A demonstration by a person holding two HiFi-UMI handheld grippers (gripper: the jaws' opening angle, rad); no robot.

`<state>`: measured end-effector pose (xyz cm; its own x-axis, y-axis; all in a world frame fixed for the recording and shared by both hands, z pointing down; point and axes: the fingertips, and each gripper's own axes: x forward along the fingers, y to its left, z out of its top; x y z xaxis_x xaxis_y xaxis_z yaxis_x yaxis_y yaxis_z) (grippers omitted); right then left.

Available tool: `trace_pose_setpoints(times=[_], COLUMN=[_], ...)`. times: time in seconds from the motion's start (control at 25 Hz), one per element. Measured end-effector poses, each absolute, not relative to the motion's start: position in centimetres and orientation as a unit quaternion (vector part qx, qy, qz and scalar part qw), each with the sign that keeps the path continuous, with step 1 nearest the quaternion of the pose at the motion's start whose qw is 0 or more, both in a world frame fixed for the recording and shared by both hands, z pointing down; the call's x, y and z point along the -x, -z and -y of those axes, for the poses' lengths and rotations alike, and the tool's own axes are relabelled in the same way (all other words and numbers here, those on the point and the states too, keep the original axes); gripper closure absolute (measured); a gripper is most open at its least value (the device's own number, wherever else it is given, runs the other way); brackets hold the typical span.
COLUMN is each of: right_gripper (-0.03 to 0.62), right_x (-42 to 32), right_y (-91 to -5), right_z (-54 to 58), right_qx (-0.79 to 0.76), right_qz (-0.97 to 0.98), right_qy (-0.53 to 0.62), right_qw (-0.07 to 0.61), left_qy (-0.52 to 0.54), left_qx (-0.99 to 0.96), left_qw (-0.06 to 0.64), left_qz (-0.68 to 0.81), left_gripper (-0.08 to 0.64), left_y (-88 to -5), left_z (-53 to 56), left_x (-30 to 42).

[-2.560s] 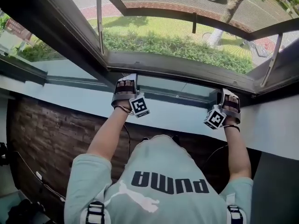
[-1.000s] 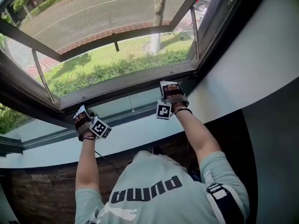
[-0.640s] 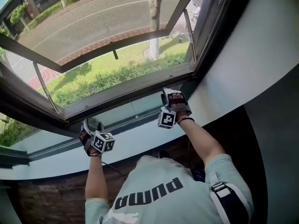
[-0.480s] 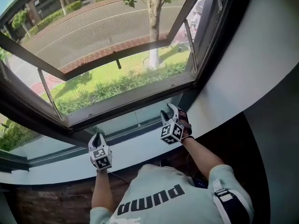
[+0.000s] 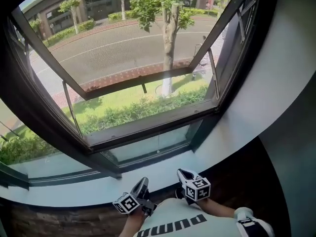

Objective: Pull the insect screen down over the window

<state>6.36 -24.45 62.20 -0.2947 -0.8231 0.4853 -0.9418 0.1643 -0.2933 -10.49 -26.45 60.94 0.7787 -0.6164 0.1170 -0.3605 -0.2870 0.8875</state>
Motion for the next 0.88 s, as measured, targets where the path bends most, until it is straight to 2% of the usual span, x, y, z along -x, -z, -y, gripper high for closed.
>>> trace_pose_setpoints(times=[0.2,0.32,0.56,0.88], right_gripper=[0.586,0.586,0.586,0.586], right_x=[-5.6,-5.6,-5.7,-10.7], right_y=[-61.4,-59.3,-54.7,-52.6], right_z=[21.7,20.7,18.9,8.6], right_qx=[-0.603,-0.610,-0.606,-0.576], right_qz=[0.746,0.749,0.769,0.803], right_qy=[-0.249,-0.218,-0.164,-0.117], right_qw=[0.134,0.141,0.121,0.098], left_qy=[-0.056,-0.115,-0.115,-0.098], left_qx=[-0.888,-0.898,-0.880,-0.866], left_qw=[0.381,0.333,0.315,0.283], left_qz=[0.251,0.263,0.337,0.401], left_gripper=[0.548,0.548,0.548,0.548], left_y=[-62.2,-61.9,-60.2,-58.0], left_z=[22.9,21.3,17.6,9.8], left_x=[9.6,10.0,10.4,4.0])
